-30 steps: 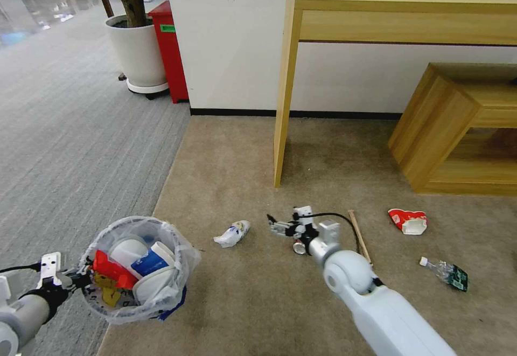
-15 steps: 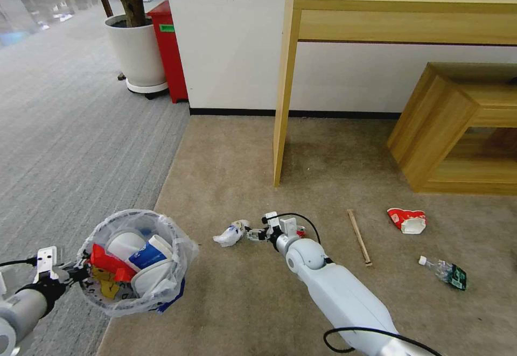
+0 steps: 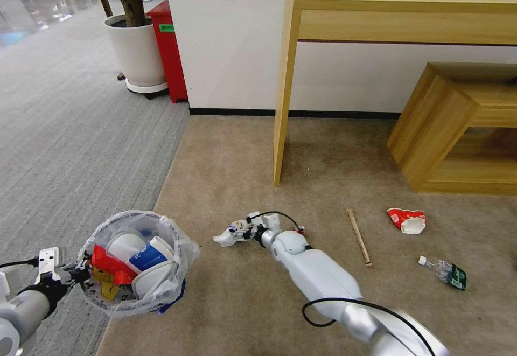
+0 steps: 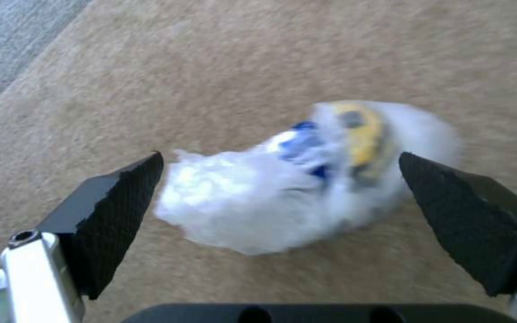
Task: Pick up the trash bin and place the garbage on the floor into it.
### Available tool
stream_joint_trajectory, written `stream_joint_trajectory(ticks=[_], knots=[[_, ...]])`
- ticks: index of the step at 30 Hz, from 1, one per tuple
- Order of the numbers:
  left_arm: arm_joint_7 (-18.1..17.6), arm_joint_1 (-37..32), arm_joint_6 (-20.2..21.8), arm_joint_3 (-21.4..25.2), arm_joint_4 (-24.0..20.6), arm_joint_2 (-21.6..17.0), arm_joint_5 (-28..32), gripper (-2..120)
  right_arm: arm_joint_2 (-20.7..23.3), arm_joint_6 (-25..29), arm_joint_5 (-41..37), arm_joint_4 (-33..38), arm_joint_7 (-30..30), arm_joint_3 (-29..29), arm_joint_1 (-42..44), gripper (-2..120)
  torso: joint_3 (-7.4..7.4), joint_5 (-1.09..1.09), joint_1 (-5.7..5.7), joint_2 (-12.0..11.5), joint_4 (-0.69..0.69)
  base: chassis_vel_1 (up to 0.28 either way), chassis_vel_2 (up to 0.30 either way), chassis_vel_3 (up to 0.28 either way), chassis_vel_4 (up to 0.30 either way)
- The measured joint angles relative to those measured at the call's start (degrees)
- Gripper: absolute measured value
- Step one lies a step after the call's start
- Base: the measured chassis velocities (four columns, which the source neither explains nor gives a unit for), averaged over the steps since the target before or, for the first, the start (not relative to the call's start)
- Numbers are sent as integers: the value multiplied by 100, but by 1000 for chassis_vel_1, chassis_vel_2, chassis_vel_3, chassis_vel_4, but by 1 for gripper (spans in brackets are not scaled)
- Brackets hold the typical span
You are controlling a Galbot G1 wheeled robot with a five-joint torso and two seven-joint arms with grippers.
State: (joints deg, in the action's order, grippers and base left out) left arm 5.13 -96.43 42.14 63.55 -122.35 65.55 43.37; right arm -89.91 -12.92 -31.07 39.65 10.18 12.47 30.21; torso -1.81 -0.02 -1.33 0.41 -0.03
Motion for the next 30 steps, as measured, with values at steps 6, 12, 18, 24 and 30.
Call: stream_joint_trajectory(ticks=[6,12,18,24,30], knots=[[-9,-49,0,-8,-101,49,-33,0,-161,-42,17,-260,81,118,-125,100,0,0,0,0,-2,0,0,0,0],[-35,-83,0,-28,-206,81,-55,0,-244,-290,18,-404,-61,79,-190,100,0,0,0,0,-1,0,0,0,0],[-56,-108,0,-42,-273,92,-59,0,-238,-283,19,-693,-65,-2,-281,98,0,0,0,0,-2,0,0,0,0],[-57,-140,0,-1,-315,92,-52,0,-231,-118,10,-865,53,-77,-337,75,0,1,0,0,0,0,0,0,0],[-56,-179,0,37,-355,90,-44,0,-227,0,26,-972,101,-122,-351,53,0,0,0,0,-2,0,0,0,0]])
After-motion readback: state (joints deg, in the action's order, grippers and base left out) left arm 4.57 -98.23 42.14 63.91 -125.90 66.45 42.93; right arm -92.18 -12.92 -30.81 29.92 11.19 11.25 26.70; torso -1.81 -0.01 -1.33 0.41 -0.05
